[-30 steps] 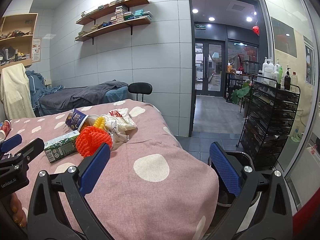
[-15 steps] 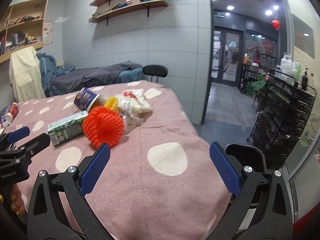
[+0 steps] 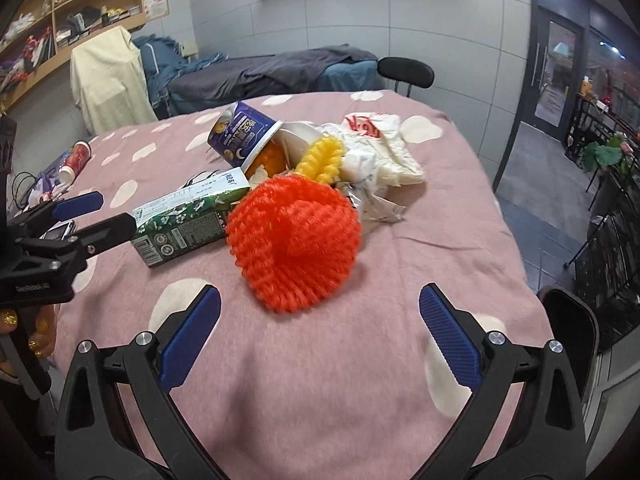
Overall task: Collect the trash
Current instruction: 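Grasp the orange foam net with the right tool while the left tool grasps the milk carton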
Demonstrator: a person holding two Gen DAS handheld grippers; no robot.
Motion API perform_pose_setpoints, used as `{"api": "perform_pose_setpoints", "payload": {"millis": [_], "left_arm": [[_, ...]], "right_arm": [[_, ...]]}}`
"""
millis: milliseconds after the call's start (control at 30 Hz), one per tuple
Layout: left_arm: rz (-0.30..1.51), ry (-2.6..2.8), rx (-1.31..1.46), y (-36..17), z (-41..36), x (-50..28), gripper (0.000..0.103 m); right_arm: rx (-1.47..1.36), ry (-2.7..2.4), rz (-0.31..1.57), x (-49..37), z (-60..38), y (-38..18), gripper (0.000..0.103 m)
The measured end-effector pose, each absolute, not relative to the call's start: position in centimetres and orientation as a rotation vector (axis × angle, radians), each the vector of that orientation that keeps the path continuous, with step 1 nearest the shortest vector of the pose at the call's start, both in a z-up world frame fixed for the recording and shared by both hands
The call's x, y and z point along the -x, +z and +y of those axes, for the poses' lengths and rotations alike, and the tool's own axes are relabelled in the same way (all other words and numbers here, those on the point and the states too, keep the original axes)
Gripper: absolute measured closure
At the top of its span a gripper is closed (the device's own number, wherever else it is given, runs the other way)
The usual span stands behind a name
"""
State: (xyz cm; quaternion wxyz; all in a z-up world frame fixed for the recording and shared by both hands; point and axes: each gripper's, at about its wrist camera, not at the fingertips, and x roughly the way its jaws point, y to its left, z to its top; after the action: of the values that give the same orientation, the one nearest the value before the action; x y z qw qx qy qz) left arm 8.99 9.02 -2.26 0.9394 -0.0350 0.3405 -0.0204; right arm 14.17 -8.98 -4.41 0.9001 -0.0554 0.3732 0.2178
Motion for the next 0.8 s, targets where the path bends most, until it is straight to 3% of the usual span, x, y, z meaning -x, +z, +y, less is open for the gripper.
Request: {"api": "perform_pose_setpoints", "payload": {"millis": [300, 367, 567, 667, 800], "left_arm": [[0.805, -0.084, -0.012, -3.1, 7.7, -11.8, 0.006], [0.823, -0.085, -0.035, -3.2, 7.4, -12.4, 0.006], [0.89, -0.066, -0.073, -4.4, 6.8, -14.9, 0.006], [0.935, -0.085, -0.059, -5.3, 6.3, -15.8, 0.009], [0.979, -0.089, -0.043, -6.2, 6.0, -16.1, 0.032]], "right_arm": [[0.168, 0.47, 0.87, -17.6, -5.7, -5.6, 0.008], [0.158, 0.474, 0.869, -17.7, -5.9, -5.7, 0.025], [0.055, 0.514, 0.889, -17.8, -7.7, -6.0, 0.059], [0.034, 0.527, 0.872, -17.3, -8.4, -5.7, 0.067], [0.029, 0.534, 0.856, -16.4, -8.9, -5.6, 0.072]]}}
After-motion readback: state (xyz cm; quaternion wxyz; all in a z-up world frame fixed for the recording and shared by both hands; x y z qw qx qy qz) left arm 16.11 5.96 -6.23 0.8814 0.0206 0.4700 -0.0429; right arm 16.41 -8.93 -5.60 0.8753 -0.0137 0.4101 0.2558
